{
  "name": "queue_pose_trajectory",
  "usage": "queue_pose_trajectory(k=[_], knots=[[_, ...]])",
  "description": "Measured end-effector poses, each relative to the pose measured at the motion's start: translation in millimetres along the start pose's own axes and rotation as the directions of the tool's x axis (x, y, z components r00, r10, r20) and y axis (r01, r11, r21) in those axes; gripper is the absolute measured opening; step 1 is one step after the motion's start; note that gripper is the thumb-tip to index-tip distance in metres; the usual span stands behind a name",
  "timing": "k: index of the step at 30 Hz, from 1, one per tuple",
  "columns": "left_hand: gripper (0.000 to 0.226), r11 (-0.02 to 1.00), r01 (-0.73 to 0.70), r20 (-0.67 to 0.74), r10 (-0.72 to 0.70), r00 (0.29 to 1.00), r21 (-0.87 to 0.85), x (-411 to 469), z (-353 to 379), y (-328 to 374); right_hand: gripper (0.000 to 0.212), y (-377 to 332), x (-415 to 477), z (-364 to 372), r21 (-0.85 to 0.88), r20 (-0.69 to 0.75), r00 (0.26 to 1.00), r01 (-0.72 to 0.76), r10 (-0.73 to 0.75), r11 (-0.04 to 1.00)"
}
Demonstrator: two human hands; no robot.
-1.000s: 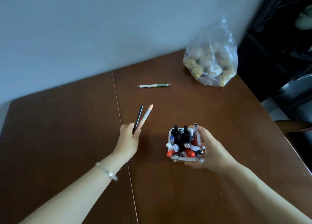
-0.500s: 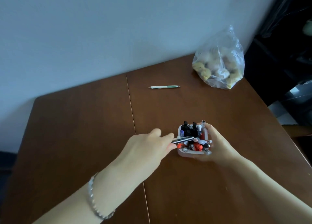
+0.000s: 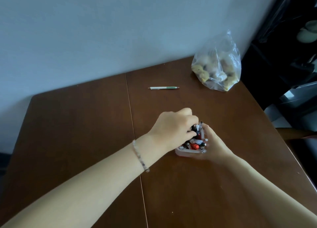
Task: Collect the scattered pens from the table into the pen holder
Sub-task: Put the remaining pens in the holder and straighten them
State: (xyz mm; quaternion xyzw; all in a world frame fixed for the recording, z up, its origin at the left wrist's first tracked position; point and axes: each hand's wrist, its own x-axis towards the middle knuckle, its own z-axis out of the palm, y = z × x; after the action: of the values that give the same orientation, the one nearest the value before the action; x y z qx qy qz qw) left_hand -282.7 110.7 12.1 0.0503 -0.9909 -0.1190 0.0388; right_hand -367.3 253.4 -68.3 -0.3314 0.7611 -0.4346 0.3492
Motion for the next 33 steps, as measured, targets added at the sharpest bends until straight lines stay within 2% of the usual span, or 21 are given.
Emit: queue_pose_trajectory(k=[2,3,5,7,10,13,14,17,19,20,21,23,25,26,30,33], knots=[[0.010,0.957,0.055,-0.120,-0.092,0.988,-0.286,-19.0,3.4,1.6,0.083,-0.5,0.2,-0.5,-0.012,-0.002,1.000,-0.024,0.024,1.000],[0.013,0.942,0.074,-0.175,-0.138,0.975,-0.328,-28.4,9.6,-0.1,0.082,-0.8,0.0,-0.7,-0.010,-0.002,0.999,-0.036,0.036,0.999],[0.020,0.942,0.101,-0.240,-0.184,0.953,-0.320,-39.6,23.8,-3.2,0.080,-2.3,-0.7,-0.7,0.002,-0.003,0.999,-0.039,0.039,0.999],[0.024,0.949,0.103,-0.256,-0.184,0.949,-0.299,-41.6,35.9,-4.6,0.084,-5.7,-1.5,-0.9,0.019,-0.001,1.000,-0.027,0.027,0.999],[0.031,0.929,0.083,-0.257,-0.184,0.949,-0.360,-32.4,35.5,1.1,0.079,-3.7,0.0,-0.1,0.037,-0.005,1.000,-0.010,0.011,0.999],[0.035,0.931,0.079,-0.109,-0.125,0.986,-0.356,-14.5,33.8,8.9,0.082,2.0,1.4,1.8,0.004,-0.035,0.999,0.018,-0.017,1.000],[0.035,0.940,0.092,-0.044,-0.113,0.993,-0.329,-9.1,35.4,10.9,0.085,3.3,1.9,2.1,-0.004,-0.032,0.999,0.015,-0.015,1.000],[0.047,0.993,0.085,0.071,-0.079,0.994,-0.079,-1.1,40.9,8.6,0.088,8.0,3.7,1.9,-0.007,-0.029,1.000,0.005,-0.005,1.000],[0.057,0.996,0.081,0.222,-0.072,0.972,-0.031,-2.9,41.0,5.9,0.088,10.1,4.2,2.8,-0.016,-0.028,1.000,0.010,-0.011,1.000],[0.058,0.995,0.081,0.268,-0.062,0.961,-0.062,-5.2,39.3,4.7,0.089,11.2,4.2,3.6,-0.025,-0.024,1.000,0.013,-0.013,1.000],[0.058,0.989,0.080,0.250,-0.046,0.967,-0.126,-8.1,39.0,3.0,0.089,11.6,4.3,4.0,-0.032,-0.025,1.000,0.013,-0.014,0.999],[0.054,0.964,0.068,0.012,-0.067,0.998,-0.258,-18.6,39.6,-0.4,0.086,10.5,3.6,4.2,-0.008,-0.028,1.000,0.007,-0.008,1.000],[0.051,0.949,0.090,-0.185,-0.152,0.971,-0.303,-32.2,43.3,-4.4,0.081,8.6,3.3,4.3,0.008,-0.039,0.999,0.007,-0.007,1.000],[0.050,0.956,0.082,-0.207,-0.144,0.968,-0.281,-39.0,47.9,-5.9,0.083,8.8,3.3,4.2,0.010,-0.040,0.999,0.010,-0.010,1.000],[0.048,0.997,-0.076,-0.132,0.072,0.989,-0.019,-57.6,71.4,-4.1,0.088,12.6,4.5,3.7,-0.001,-0.013,1.000,0.013,-0.013,1.000],[0.047,0.988,-0.067,-0.107,0.083,0.991,0.141,-55.6,75.1,-1.3,0.087,13.9,4.6,2.8,-0.032,0.001,1.000,0.029,-0.029,0.999]])
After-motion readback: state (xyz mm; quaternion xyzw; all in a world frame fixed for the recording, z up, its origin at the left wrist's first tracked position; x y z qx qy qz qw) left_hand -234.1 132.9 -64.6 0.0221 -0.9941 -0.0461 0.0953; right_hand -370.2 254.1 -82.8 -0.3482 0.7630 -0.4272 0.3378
